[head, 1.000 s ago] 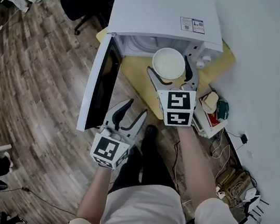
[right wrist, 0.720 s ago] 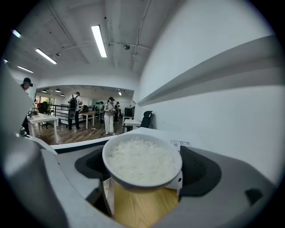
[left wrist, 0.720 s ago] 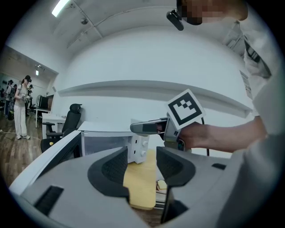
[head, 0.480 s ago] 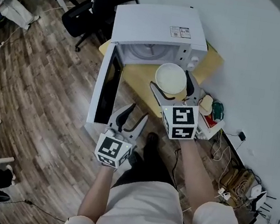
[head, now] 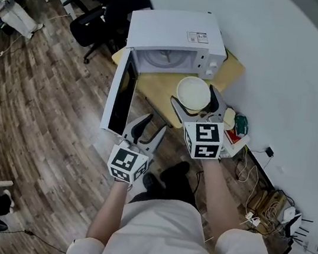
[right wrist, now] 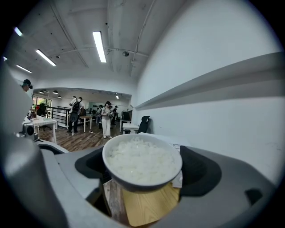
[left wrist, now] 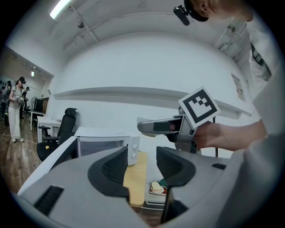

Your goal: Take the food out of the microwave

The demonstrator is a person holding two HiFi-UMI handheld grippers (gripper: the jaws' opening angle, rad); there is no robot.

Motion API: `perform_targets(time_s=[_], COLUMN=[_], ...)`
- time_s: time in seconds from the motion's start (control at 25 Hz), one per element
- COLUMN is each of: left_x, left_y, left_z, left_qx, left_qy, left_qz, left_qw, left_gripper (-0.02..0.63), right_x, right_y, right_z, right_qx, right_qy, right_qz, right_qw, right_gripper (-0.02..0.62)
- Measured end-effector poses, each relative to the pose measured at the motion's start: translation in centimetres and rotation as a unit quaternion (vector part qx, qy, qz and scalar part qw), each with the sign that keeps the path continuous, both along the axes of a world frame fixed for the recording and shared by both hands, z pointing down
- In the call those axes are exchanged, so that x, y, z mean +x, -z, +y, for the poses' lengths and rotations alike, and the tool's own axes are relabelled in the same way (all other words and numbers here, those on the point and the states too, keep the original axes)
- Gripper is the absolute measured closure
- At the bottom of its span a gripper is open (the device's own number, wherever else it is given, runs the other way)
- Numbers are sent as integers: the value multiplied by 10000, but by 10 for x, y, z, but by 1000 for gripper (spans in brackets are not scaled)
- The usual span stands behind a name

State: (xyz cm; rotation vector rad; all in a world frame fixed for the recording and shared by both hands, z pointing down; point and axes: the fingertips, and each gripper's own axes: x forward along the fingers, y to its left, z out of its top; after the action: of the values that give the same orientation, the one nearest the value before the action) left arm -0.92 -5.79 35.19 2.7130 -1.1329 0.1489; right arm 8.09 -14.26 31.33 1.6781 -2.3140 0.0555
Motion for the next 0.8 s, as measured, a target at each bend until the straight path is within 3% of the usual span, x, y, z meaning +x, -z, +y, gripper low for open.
perform_targets(time_s=[0.8], left_x=[5], left_y=[19], left_z=[-2], left_qx=[142], left_qy=[-18], left_qz=[22], left_qw=[9999], left_gripper=[407], right_x=[-4], right_y=[9], right_z=[17], right_qx=[-38], right_qy=[57], right_qz=[-103], right_qw=[9999], right_gripper=[97])
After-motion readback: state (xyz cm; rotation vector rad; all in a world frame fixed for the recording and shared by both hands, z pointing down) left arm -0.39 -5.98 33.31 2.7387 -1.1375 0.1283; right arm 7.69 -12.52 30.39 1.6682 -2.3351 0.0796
